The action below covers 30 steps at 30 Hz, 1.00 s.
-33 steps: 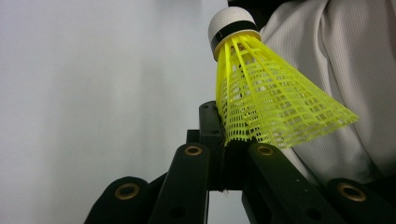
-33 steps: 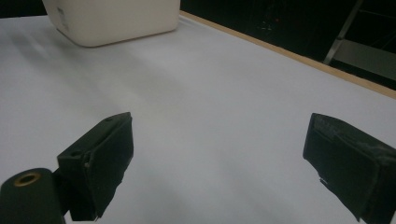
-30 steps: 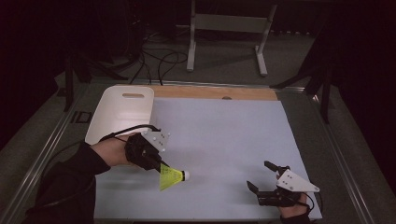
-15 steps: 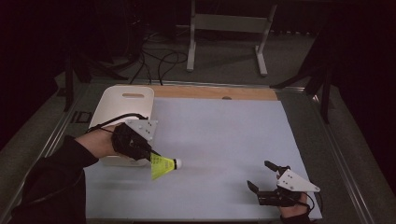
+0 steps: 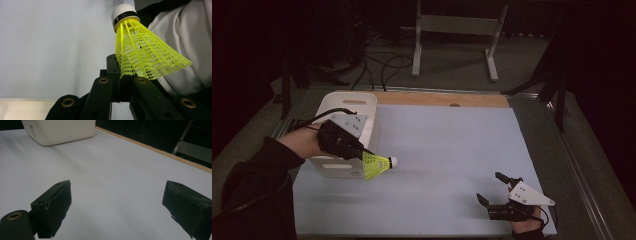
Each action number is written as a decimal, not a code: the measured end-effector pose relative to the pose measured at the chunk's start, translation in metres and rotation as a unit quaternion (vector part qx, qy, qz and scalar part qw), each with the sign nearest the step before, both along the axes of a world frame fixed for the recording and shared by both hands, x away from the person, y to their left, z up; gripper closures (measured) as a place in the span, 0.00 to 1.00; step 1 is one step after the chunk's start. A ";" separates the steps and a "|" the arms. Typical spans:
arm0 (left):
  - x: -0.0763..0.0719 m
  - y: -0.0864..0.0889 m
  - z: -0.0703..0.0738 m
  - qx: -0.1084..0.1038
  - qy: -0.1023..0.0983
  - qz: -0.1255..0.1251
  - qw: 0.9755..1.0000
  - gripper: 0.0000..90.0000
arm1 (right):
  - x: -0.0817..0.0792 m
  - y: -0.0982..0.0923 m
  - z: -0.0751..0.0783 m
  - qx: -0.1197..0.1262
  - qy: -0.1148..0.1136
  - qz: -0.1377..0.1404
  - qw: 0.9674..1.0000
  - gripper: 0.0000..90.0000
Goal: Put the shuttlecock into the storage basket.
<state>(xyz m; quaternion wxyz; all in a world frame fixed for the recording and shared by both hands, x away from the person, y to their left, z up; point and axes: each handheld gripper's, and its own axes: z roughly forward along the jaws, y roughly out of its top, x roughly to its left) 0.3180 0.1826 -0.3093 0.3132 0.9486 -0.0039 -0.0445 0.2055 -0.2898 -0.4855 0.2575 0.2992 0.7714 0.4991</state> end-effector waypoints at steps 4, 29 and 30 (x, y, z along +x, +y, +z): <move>0.003 0.009 0.005 -0.001 -0.003 0.014 1.000 1.00 | 0.000 0.000 0.000 0.000 0.001 -0.001 1.000 0.09; 0.018 0.059 0.006 -0.023 -0.011 0.080 0.996 1.00 | 0.000 0.000 0.000 -0.001 0.001 0.000 1.000 0.09; 0.019 0.061 0.006 -0.022 -0.012 0.084 0.996 1.00 | 0.000 0.000 0.000 -0.001 0.001 0.000 1.000 0.09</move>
